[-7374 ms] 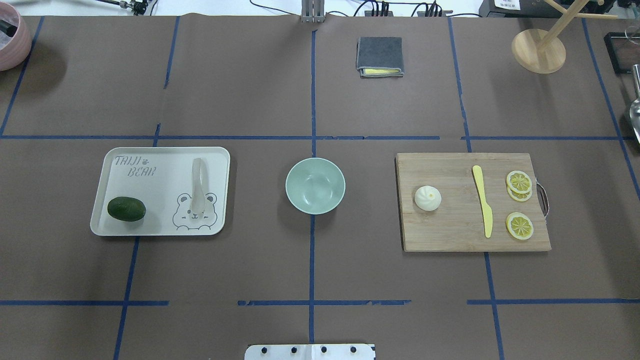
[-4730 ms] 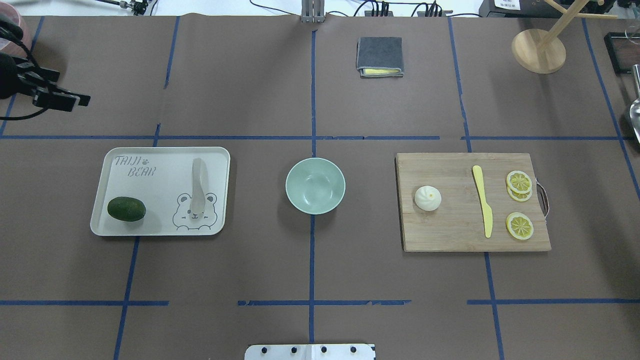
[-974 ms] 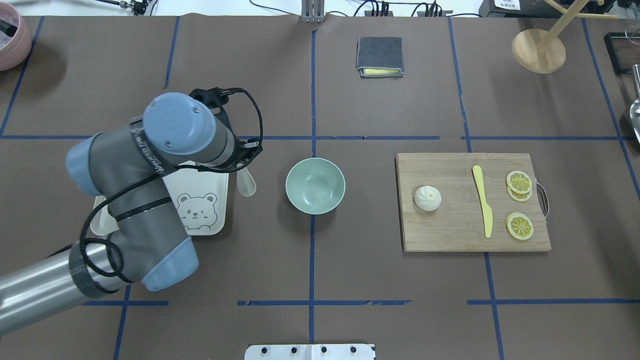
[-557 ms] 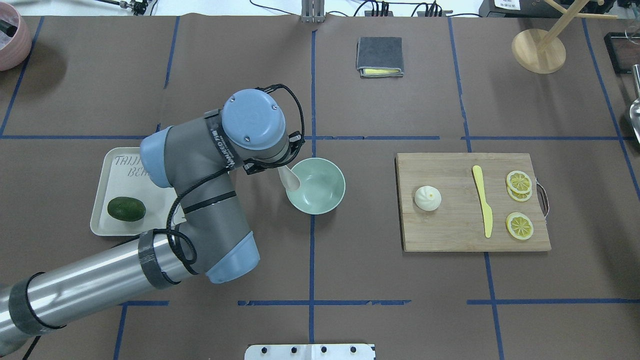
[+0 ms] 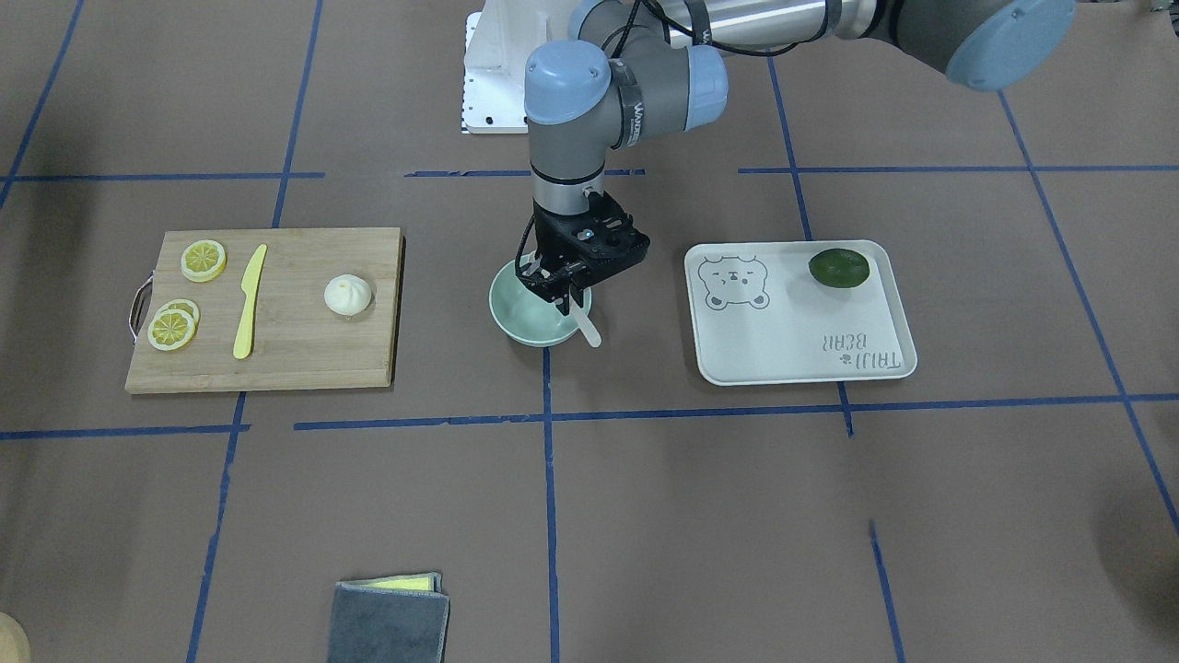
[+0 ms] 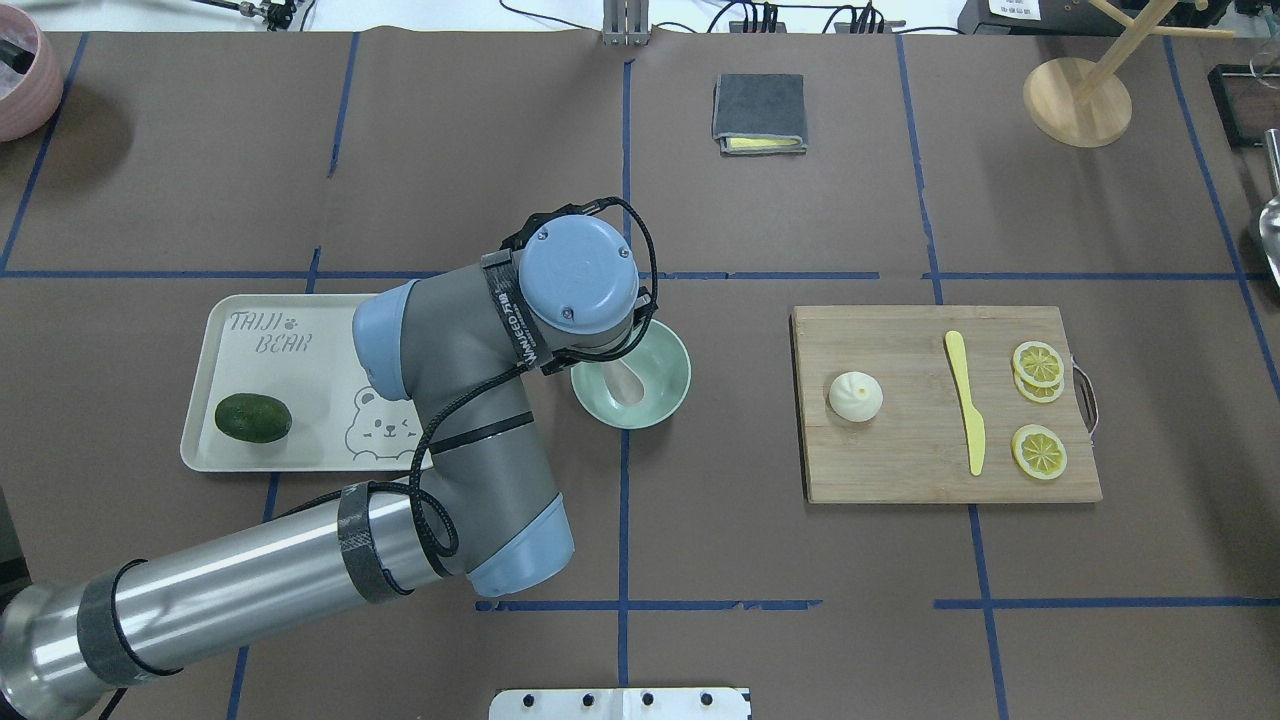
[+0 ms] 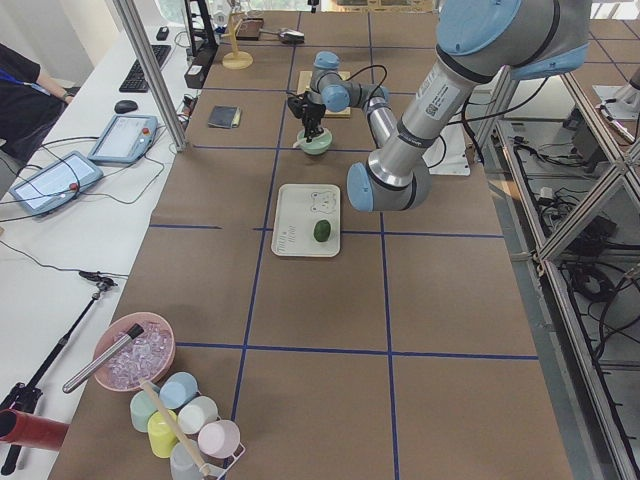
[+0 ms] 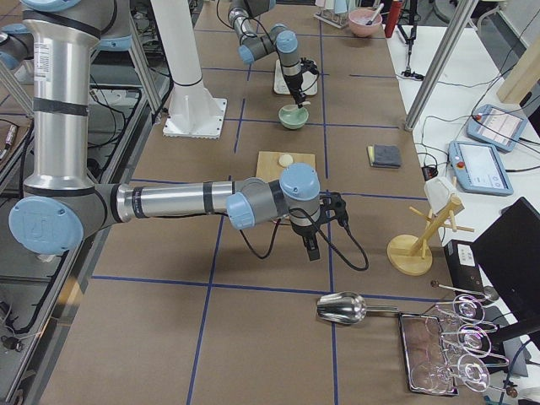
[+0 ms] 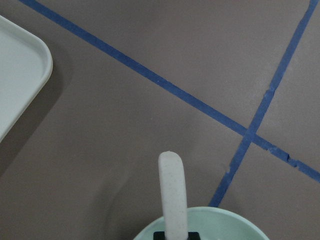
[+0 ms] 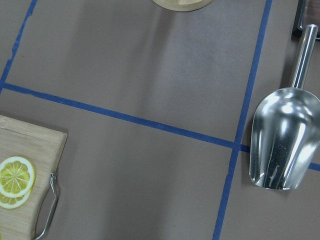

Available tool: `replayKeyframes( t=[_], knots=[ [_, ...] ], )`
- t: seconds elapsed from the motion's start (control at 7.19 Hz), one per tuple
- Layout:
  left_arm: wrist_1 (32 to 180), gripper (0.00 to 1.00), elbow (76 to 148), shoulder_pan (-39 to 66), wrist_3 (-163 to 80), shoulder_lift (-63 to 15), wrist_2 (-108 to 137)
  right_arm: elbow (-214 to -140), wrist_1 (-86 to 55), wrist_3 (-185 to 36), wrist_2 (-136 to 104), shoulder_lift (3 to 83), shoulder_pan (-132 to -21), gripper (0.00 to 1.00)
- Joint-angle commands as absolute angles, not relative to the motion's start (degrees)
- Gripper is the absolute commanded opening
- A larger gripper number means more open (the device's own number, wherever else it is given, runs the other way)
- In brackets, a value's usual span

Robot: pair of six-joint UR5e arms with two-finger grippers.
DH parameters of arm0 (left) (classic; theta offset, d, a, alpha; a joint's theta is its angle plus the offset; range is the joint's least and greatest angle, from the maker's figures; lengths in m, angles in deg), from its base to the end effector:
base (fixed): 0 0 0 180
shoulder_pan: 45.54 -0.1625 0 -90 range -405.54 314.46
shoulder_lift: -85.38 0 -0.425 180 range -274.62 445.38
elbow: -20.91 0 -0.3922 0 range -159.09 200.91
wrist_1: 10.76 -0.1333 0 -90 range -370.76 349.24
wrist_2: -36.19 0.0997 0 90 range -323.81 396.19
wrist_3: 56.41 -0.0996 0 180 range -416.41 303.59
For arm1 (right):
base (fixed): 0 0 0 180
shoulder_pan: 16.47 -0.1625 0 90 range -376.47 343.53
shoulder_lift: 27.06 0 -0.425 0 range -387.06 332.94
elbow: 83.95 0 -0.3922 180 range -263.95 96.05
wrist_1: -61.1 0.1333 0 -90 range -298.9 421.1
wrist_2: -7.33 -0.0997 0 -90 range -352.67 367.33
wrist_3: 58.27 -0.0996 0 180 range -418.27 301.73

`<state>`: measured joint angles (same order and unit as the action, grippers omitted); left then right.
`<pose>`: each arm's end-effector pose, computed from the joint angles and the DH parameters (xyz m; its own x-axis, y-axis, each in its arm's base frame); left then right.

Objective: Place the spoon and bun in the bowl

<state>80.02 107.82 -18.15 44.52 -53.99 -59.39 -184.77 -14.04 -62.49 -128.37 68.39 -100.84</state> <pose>0.5949 -0.4475 0.1503 0.5191 -0.4815 -0.7062 0.5022 0.8404 -0.2038 0.0158 -0.4715 0.5797 0.6757 -0.2452 0.6952 0.0424 0.9544 0.2954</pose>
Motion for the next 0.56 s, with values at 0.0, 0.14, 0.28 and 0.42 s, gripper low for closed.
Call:
replayKeyframes(
  t=[0.0, 0.14, 0.28, 0.42],
  knots=[
    [80.12, 1.0, 108.62, -18.29, 40.21, -53.58, -59.35, -184.32, -14.04, -62.4, -128.37, 68.39, -100.84, 1.0],
    [80.21, 1.0, 109.32, -18.29, 38.36, -53.14, -59.44, -184.41, -14.04, -62.4, -128.29, 68.3, -100.84, 1.0],
    [80.21, 1.0, 115.86, -18.21, 32.16, -48.88, -59.7, -185.02, -14.04, -62.58, -128.29, 68.21, -100.84, 1.0],
    [79.77, 1.0, 124.88, -17.77, 20.61, -41.87, -59.96, -185.63, -13.78, -62.49, -128.37, 67.95, -100.84, 1.0]
  ],
)
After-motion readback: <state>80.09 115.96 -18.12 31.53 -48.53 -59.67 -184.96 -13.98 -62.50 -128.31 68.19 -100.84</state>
